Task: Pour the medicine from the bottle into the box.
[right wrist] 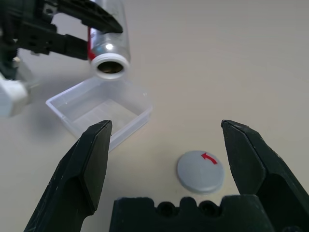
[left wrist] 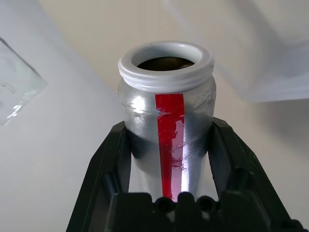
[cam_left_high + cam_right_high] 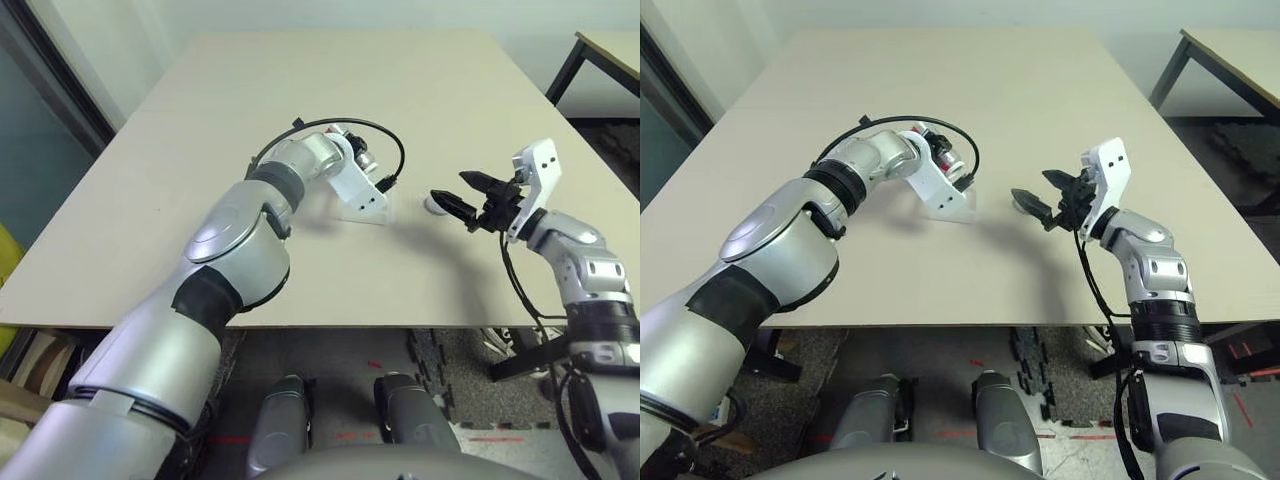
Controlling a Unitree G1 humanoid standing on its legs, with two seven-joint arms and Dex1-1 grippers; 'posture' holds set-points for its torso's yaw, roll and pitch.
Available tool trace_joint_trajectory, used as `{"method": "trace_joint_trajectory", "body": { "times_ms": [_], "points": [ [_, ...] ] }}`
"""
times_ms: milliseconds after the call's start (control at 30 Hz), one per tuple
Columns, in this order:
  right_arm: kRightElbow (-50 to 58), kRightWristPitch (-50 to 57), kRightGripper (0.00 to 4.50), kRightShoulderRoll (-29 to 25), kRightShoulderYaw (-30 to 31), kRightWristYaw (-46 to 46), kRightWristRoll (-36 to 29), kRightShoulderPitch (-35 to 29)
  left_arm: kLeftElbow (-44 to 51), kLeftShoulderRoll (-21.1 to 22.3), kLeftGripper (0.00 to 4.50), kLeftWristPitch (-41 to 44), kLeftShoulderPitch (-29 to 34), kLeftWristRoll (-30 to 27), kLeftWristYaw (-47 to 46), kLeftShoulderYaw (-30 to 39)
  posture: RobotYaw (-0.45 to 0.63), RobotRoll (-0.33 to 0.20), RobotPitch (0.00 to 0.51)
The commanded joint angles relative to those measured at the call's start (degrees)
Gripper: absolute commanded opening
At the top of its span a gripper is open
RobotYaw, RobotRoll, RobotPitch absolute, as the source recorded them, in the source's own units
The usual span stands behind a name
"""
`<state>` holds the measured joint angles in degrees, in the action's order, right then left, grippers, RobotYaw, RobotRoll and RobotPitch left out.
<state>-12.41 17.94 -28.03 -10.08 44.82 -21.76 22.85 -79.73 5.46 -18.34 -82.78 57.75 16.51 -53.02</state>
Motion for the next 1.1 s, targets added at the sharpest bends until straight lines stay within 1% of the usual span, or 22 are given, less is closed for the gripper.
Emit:
{"method": "trace_joint_trajectory", "body": {
  "times_ms": [33, 200, 300, 400, 567, 633, 733, 800, 867, 1100],
  "points": [
    [1.6, 1.2, 4.5, -0.2, -1.0, -0.7, -1.2, -0.4, -1.0, 0.2, 2.45, 0.7, -0.1, 0.6, 1.5, 0.0, -0.25, 0.0, 0.023],
    [0.6, 1.4, 4.5, -0.9, -0.2, 0.0, -1.3, 1.3, -1.0, 1.5, 2.45, 0.5, 0.4, 2.9, 1.3, -1.7, -0.22, 0.0, 0.021],
    [-0.5, 1.5, 4.5, -1.0, 0.4, 0.6, -1.1, 2.5, -1.0, 2.0, 2.45, 0.9, 0.8, 1.0, 2.1, 0.4, -0.2, 0.0, 0.024],
    [-1.3, 1.5, 4.5, -0.8, 1.1, 1.3, -0.8, 3.2, -0.8, 2.1, 2.45, 0.8, 1.6, -6.4, 5.9, 8.2, -0.19, 0.0, 0.025],
    [-2.0, 1.9, 4.5, -0.8, 2.6, 3.1, -0.4, 4.1, -0.1, 3.1, 2.45, 1.8, 3.4, -16.3, 11.3, 19.4, -0.16, 0.0, 0.031],
    [-2.3, 2.1, 4.5, -0.9, 3.1, 3.7, -0.3, 4.5, 0.3, 3.6, 2.45, 2.0, 3.9, -18.7, 12.4, 22.4, -0.15, 0.0, 0.033],
    [-4.4, 1.5, 4.5, -1.6, 4.7, 5.9, 0.7, 6.0, 0.8, 4.4, 2.45, 3.5, 5.0, -25.7, 15.2, 29.9, -0.12, 0.0, 0.038],
    [-5.5, 1.1, 4.5, -2.0, 5.8, 7.8, 1.4, 7.1, 1.2, 4.9, 2.45, 4.2, 5.7, -29.0, 16.5, 33.6, -0.11, 0.0, 0.041],
    [-6.7, 0.7, 4.5, -2.6, 7.1, 9.6, 2.2, 8.3, 1.7, 5.4, 2.45, 4.3, 6.5, -32.0, 17.8, 36.8, -0.1, 0.0, 0.044],
    [-11.3, -1.6, 4.5, -4.9, 10.0, 14.9, 5.2, 12.3, 3.6, 8.0, 2.45, 3.2, 10.5, -38.5, 20.7, 43.4, -0.07, 0.0, 0.054]
  ]
}}
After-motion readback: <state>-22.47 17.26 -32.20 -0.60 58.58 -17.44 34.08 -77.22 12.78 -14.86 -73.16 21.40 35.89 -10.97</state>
